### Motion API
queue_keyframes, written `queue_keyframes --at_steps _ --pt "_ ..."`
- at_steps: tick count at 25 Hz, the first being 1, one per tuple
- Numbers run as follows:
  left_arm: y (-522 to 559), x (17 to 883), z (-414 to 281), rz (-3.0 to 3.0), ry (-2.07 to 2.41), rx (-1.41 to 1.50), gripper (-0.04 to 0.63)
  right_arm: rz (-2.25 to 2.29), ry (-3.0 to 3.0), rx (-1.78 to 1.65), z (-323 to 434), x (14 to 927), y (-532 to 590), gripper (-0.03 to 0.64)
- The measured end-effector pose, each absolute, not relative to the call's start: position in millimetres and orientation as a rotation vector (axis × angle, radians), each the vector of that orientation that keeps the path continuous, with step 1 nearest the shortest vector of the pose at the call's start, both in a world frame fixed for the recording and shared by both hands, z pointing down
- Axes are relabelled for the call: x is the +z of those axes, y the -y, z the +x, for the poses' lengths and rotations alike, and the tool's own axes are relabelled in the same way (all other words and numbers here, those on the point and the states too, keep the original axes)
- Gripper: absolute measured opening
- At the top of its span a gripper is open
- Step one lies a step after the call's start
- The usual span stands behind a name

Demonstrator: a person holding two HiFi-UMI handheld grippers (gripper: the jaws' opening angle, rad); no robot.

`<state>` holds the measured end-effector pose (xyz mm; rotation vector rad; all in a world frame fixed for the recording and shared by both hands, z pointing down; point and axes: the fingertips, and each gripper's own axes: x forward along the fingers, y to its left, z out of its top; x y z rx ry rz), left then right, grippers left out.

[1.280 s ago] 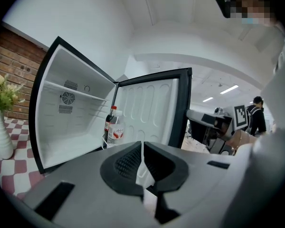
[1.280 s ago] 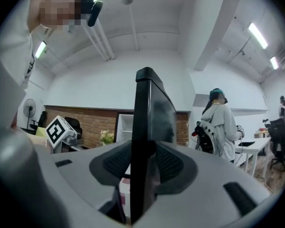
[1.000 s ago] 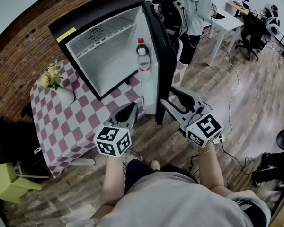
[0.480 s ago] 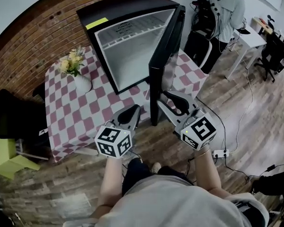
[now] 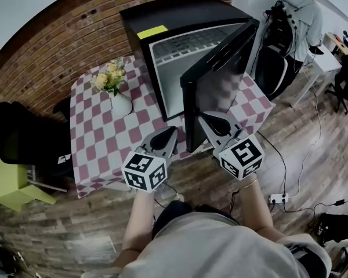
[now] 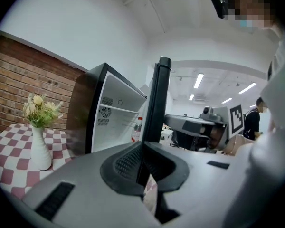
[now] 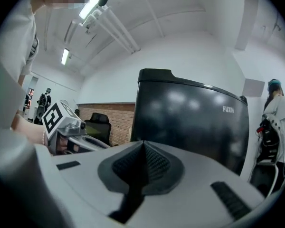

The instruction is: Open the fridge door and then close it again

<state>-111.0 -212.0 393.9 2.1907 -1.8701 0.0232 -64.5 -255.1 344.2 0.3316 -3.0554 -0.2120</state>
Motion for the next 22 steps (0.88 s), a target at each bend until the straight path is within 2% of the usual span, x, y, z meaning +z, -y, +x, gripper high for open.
queue_keyframes --at_steps 13,22 --pt "237.9 387.0 -190.9 2.142 1.922 -0.061 0.018 0.384 3.008 -0.236 -150.0 343.4 279.7 0.000" --pt "262.3 393.4 -213.7 2.179 1.864 -0.063 0.018 0.421 3.006 -0.208 -193.1 342.7 303.4 0.000"
